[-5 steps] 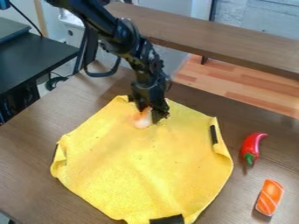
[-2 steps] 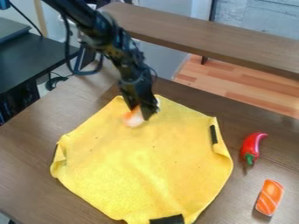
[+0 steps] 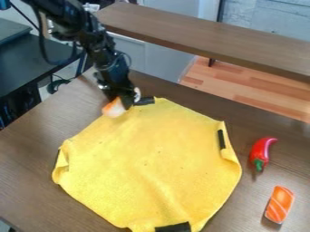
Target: Put the sushi on the top left of the table
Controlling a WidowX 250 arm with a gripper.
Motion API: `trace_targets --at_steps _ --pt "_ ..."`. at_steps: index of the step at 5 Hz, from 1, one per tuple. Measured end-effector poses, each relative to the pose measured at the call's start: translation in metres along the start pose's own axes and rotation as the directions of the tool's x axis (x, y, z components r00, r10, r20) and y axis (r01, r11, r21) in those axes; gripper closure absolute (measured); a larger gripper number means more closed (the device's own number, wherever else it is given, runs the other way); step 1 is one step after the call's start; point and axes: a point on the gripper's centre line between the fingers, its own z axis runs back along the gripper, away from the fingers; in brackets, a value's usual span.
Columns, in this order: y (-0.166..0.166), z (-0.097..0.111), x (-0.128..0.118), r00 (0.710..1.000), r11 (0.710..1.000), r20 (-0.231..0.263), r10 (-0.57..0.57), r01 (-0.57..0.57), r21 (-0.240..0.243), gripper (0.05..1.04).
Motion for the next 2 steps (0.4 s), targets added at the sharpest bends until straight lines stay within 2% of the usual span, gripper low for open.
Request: trace_targets --at_steps 2 --pt "0.0294 -0.0045 -0.0156 0.998 0.998 -0.011 0.067 -0.067 0.022 0.476"
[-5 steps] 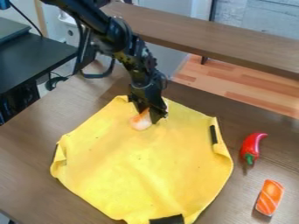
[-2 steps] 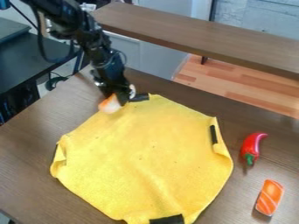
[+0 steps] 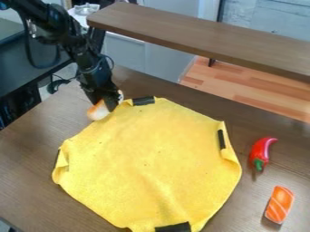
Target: Put the sushi on the top left of the table
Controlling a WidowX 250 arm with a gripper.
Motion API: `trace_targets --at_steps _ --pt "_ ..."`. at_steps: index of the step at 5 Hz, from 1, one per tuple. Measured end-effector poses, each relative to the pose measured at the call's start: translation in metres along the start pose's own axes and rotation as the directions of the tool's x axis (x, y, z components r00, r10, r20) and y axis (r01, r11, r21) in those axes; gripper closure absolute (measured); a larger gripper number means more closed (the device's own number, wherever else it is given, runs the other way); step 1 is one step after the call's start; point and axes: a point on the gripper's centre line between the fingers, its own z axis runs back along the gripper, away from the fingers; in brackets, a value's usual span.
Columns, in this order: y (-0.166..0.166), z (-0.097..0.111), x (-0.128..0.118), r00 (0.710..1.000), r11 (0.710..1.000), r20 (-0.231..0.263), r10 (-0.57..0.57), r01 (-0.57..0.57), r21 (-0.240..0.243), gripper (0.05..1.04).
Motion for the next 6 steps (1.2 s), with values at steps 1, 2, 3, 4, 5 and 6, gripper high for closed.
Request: trace_targets --at_steps 1,2,3,4,5,6 --pt "0.010 0.001 -0.001 1.000 1.000 0.016 0.015 -0.016 0.022 0.476" --pt "0.020 -0.001 -0.005 0.999 0.998 0.021 0.031 -0.032 0.046 0.476" --pt "0.033 0.002 -0.009 0.998 0.997 0.031 0.061 -0.062 0.054 0.365" --pt "0.042 -0.005 -0.015 0.998 0.997 -0.010 0.055 -0.054 0.047 0.155" --pt "0.040 -0.004 -0.016 0.999 0.999 -0.029 0.040 -0.039 0.034 0.081" --pt "0.032 0.001 -0.016 0.998 0.998 -0.048 0.050 -0.052 -0.040 0.083"
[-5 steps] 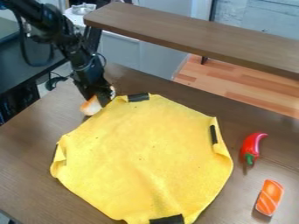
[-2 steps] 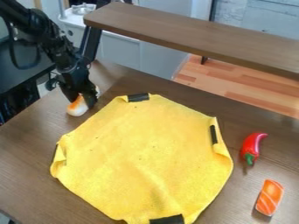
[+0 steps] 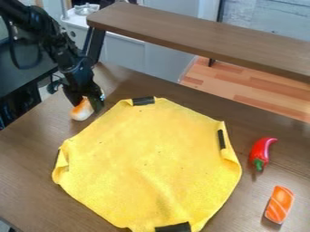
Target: Put the sushi on the top left of the table
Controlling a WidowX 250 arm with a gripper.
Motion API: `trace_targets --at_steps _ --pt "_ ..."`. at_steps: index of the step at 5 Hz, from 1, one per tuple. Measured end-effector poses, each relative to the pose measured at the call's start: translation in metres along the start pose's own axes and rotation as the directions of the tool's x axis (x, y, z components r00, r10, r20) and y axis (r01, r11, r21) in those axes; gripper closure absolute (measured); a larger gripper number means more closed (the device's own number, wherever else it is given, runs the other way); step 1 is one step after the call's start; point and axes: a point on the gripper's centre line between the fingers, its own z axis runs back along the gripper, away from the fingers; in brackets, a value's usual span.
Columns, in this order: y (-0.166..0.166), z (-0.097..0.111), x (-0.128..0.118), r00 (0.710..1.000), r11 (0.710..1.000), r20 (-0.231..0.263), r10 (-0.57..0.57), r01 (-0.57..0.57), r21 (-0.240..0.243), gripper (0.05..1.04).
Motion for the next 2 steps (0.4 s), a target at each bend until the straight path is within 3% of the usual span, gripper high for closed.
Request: trace_targets --at_steps 1,2 --pt "-0.002 0.038 0.010 0.999 0.999 0.047 0.008 -0.006 -0.048 0.083" --pt "-0.026 0.075 0.011 0.998 0.996 0.043 -0.054 0.057 -0.062 0.083"
